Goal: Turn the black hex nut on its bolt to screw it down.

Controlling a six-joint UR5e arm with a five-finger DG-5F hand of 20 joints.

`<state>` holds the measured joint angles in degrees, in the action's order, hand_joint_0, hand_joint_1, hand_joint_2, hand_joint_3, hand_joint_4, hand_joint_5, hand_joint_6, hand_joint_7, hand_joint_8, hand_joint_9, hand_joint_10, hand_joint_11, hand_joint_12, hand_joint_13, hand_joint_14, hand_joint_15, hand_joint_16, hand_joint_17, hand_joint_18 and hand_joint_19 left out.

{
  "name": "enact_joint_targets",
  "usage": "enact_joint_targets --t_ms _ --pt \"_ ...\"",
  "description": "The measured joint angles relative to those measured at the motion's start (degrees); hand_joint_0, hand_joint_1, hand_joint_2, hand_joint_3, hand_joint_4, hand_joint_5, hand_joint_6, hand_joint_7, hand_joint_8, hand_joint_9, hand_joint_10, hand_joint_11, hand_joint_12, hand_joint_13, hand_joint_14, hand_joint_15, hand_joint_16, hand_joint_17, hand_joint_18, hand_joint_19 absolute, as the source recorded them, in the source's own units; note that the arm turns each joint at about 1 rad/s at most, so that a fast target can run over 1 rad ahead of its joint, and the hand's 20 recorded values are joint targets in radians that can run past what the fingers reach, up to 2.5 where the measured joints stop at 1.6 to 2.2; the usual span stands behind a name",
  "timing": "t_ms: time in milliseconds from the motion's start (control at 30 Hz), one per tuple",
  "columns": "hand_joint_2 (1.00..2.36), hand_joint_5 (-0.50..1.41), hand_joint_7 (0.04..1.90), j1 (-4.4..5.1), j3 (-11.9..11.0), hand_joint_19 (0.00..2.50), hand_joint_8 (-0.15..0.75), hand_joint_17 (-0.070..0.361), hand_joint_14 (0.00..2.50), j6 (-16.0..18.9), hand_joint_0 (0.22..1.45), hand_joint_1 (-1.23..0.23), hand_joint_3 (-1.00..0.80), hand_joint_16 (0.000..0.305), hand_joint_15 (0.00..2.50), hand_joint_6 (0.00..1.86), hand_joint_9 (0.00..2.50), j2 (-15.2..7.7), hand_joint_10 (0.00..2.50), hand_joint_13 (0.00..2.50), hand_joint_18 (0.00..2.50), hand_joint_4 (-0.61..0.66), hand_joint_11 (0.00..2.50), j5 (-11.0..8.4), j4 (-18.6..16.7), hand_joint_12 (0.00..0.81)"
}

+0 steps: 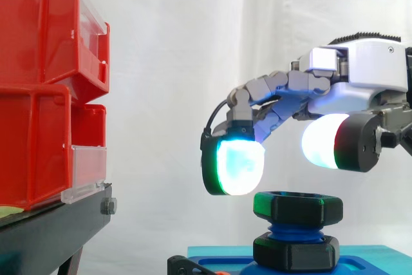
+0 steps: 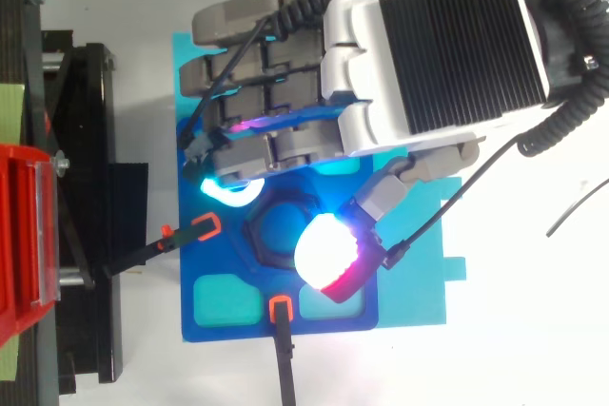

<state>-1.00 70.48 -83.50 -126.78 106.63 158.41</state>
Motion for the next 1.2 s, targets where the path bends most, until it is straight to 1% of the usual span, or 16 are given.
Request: enact_joint_targets --t_ms 67,167,300,400,533,700,800,1000,1200 --pt "1.00 -0.11 1.16 0.24 0.00 0.20 0.211 0.064 0.01 -0.03 0.46 -0.35 -0.50 0.028 0.22 0.56 0.67 -0.01 0.01 0.54 0.30 0.09 0.28 0.06 -0.58 0.244" --pt "1.00 -0.11 1.18 0.86 0.00 0.20 0.211 0.064 0.01 -0.07 0.46 -0.35 -0.50 0.029 0.22 0.54 0.68 -0.02 0.01 0.54 0.30 0.10 0.28 0.02 -1.11 0.244" --pt "1.00 -0.11 1.19 1.94 0.00 0.20 0.210 0.065 0.01 -0.08 0.46 -0.35 -0.50 0.029 0.21 0.53 0.68 -0.63 0.01 0.55 0.30 0.11 0.28 -0.25 -1.78 0.246" --pt "1.00 -0.11 1.20 2.75 -0.01 0.20 0.209 0.064 0.01 -0.11 0.46 -0.36 -0.50 0.029 0.22 0.53 0.67 -1.28 0.01 0.55 0.31 0.10 0.28 -0.48 -2.97 0.248" --pt "1.00 -0.10 1.20 3.55 -0.02 0.20 0.212 0.065 0.01 -0.12 0.46 -0.36 -0.50 0.029 0.22 0.52 0.68 -1.58 0.01 0.55 0.31 0.11 0.28 -1.20 -4.12 0.247" --pt "1.00 -0.10 1.22 4.35 -0.02 0.20 0.211 0.065 0.01 -0.13 0.46 -0.36 -0.50 0.029 0.22 0.52 0.68 -1.65 0.01 0.55 0.31 0.10 0.29 -2.17 -4.01 0.248" --pt "1.00 -0.10 1.19 4.82 -0.01 0.19 0.211 0.065 0.01 -0.16 0.46 -0.36 -0.50 0.029 0.22 0.55 0.68 -1.63 0.01 0.55 0.31 0.09 0.28 -2.74 -3.50 0.247" --pt "1.00 -0.11 1.17 5.43 0.01 0.21 0.213 0.064 0.01 -0.06 0.46 -0.36 -0.50 0.029 0.22 0.57 0.69 -1.65 0.01 0.56 0.31 0.10 0.28 -3.12 -2.43 0.245" --pt "1.00 -0.11 1.16 5.44 0.01 0.21 0.215 0.064 0.01 0.04 0.46 -0.36 -0.50 0.028 0.22 0.57 0.69 -1.64 0.01 0.57 0.32 0.10 0.29 -2.95 -1.98 0.244"
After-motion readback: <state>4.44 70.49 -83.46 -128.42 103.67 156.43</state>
